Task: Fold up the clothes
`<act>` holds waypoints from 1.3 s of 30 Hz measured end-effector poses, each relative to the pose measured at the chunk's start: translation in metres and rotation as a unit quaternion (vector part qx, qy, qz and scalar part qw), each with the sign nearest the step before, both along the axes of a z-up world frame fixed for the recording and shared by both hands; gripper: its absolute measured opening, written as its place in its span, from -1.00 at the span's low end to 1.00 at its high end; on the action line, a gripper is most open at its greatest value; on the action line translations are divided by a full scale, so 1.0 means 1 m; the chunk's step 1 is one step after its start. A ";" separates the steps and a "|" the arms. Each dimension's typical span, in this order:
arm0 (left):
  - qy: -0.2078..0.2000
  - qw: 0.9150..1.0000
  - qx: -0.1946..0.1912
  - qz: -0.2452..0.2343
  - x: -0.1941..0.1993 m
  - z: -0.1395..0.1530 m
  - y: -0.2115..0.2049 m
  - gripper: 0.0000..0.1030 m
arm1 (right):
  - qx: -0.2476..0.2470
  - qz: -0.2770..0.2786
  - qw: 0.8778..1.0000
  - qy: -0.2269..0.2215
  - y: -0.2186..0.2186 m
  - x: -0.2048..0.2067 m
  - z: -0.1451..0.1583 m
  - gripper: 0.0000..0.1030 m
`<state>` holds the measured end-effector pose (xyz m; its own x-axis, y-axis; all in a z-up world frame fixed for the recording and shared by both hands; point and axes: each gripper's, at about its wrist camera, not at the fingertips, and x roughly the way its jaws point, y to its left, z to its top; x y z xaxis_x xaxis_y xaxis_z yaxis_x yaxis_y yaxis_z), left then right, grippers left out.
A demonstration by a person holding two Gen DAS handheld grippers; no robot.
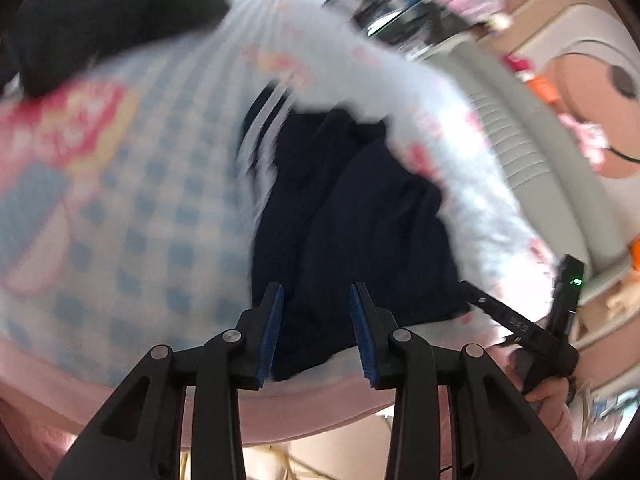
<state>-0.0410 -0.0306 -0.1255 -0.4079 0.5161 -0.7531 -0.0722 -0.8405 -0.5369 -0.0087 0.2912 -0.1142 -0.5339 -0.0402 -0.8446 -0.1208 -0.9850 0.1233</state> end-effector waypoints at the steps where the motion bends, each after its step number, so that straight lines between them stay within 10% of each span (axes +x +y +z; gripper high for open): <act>1: -0.017 1.000 -0.017 -0.001 -0.001 -0.006 0.003 -0.30 | 0.011 0.002 1.000 -0.008 -0.001 -0.002 -0.005 -0.30; 5: -0.035 0.997 -0.064 0.010 0.003 -0.007 0.005 -0.30 | 0.030 -0.003 0.999 -0.025 0.001 0.004 -0.017 -0.35; 15: -0.050 0.998 0.013 0.019 0.002 -0.013 0.001 0.13 | -0.045 -0.018 0.999 -0.002 0.019 0.008 -0.010 -0.18; 19: -0.040 0.999 0.009 0.008 0.004 -0.010 0.011 -0.18 | -0.069 -0.022 0.997 -0.025 0.020 0.004 -0.026 -0.24; 23: -0.022 1.000 0.009 -0.001 0.002 -0.005 0.022 -0.44 | -0.086 -0.009 0.996 -0.004 0.021 0.011 -0.015 -0.78; 30: -0.039 0.999 0.012 0.005 -0.009 -0.012 0.025 -0.37 | -0.096 -0.002 0.995 -0.017 0.017 -0.004 -0.023 -0.58; 39: 0.002 0.999 -0.049 -0.013 0.011 0.017 0.030 -0.61 | -0.032 0.018 0.999 0.008 0.003 0.021 0.006 -0.86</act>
<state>-0.0296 -0.0008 -0.1081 -0.3977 0.4508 -0.7992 -0.0972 -0.8868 -0.4518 0.0127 0.2945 -0.1077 -0.5449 -0.1125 -0.8309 -0.0837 -0.9787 0.1875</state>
